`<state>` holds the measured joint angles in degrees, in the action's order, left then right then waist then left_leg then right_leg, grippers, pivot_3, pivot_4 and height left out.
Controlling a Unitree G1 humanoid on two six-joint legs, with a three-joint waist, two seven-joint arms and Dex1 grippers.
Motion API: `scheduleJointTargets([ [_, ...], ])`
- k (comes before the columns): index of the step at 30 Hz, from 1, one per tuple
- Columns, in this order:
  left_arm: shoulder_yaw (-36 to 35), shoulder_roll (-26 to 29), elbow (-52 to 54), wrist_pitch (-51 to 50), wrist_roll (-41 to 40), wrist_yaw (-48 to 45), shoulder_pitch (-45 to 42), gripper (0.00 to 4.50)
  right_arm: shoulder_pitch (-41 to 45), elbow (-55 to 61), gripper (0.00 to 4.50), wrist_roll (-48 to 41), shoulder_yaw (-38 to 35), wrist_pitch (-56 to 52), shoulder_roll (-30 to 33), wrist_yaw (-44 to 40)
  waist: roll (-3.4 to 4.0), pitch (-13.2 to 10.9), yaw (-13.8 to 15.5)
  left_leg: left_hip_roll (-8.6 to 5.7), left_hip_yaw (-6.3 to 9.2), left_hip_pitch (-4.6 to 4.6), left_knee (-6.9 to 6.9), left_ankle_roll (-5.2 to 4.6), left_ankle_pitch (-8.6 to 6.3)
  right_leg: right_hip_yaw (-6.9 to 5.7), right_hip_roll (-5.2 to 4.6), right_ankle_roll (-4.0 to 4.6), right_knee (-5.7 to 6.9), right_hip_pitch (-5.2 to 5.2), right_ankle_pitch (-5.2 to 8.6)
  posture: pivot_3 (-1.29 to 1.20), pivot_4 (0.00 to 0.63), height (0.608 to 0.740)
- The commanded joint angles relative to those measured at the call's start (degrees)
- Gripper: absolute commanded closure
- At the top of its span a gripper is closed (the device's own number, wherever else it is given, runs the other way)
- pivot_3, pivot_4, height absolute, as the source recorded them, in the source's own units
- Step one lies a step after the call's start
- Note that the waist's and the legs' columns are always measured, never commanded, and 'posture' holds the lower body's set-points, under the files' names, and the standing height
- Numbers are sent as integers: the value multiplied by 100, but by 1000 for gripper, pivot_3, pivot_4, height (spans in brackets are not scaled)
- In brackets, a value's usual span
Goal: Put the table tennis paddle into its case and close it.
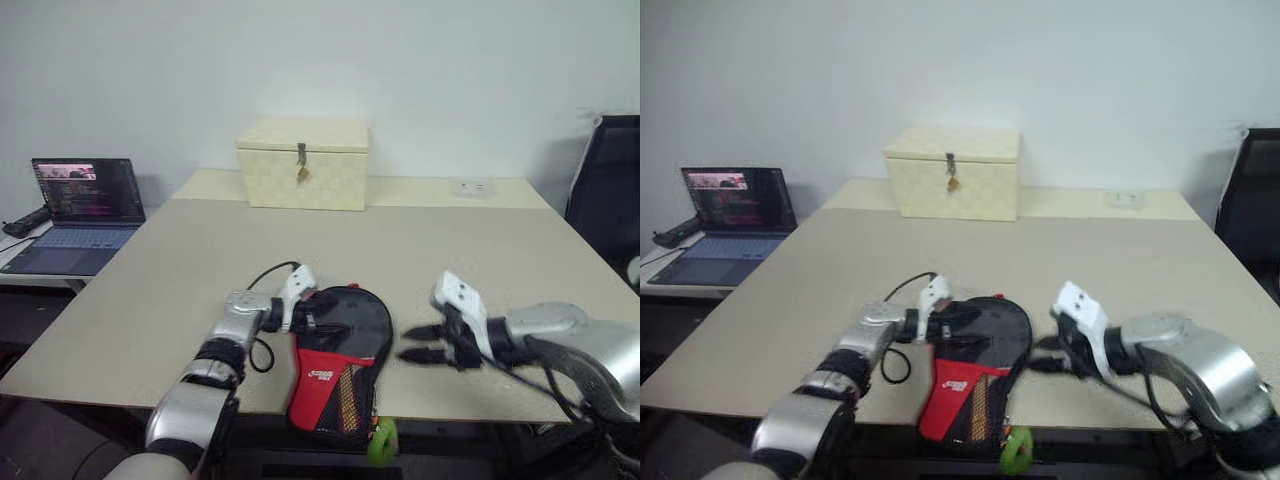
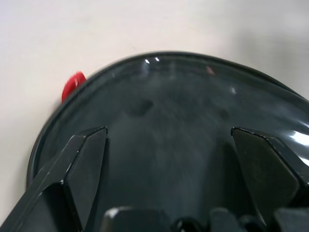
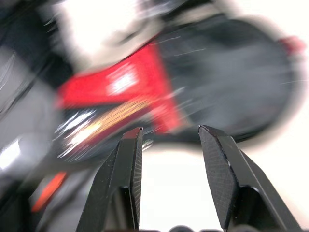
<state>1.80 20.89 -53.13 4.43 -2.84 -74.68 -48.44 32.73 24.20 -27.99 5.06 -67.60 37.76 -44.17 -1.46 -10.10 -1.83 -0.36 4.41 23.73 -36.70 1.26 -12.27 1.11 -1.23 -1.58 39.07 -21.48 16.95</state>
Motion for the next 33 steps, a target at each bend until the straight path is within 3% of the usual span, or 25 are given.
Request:
scheduleJointTargets([
  [1, -192, 541, 1507, -789, -549, -449, 529, 0, 398, -973, 2576, 477, 201, 583, -454, 546, 3, -2, -14, -1, 0, 5, 1, 0, 0, 0, 0, 1, -1, -6, 0, 0, 150, 740],
  [8, -436, 1401, 3809, -2100, -1173, -242, 1782, 0, 1007, -3257, 2576, 1259, 475, 1760, -1542, 1195, 19, -12, -4, 1, -8, 17, 16, 0, 0, 9, -3, 7, 1, -30, 2, 0, 150, 740],
  [19, -496, 1768, 4844, -2745, -1512, 317, 2332, 0, 1194, -4361, 2576, 1525, 404, 2078, -1951, 1227, 34, -24, 2, 0, -7, 10, 16, 3, 2, 5, 4, 7, 6, -26, 2, 0, 150, 740],
  [25, -447, 1845, 4991, -2796, -1559, 456, 2398, 0, 1456, -4603, 4430, 1521, 437, 2040, -2155, 1055, 35, -24, -3, 3, -8, 7, 15, 3, 3, 6, 6, 12, 8, -25, 0, 0, 150, 740],
  [33, -395, 1889, 4995, -2794, -1572, 555, 2389, 0, 2231, -5721, 4472, 1789, 392, 2712, -2658, 1157, 38, -27, -179, 19, -18, -5, 18, 3, 3, 16, 9, 27, 13, -27, -9, 0, 150, 740],
])
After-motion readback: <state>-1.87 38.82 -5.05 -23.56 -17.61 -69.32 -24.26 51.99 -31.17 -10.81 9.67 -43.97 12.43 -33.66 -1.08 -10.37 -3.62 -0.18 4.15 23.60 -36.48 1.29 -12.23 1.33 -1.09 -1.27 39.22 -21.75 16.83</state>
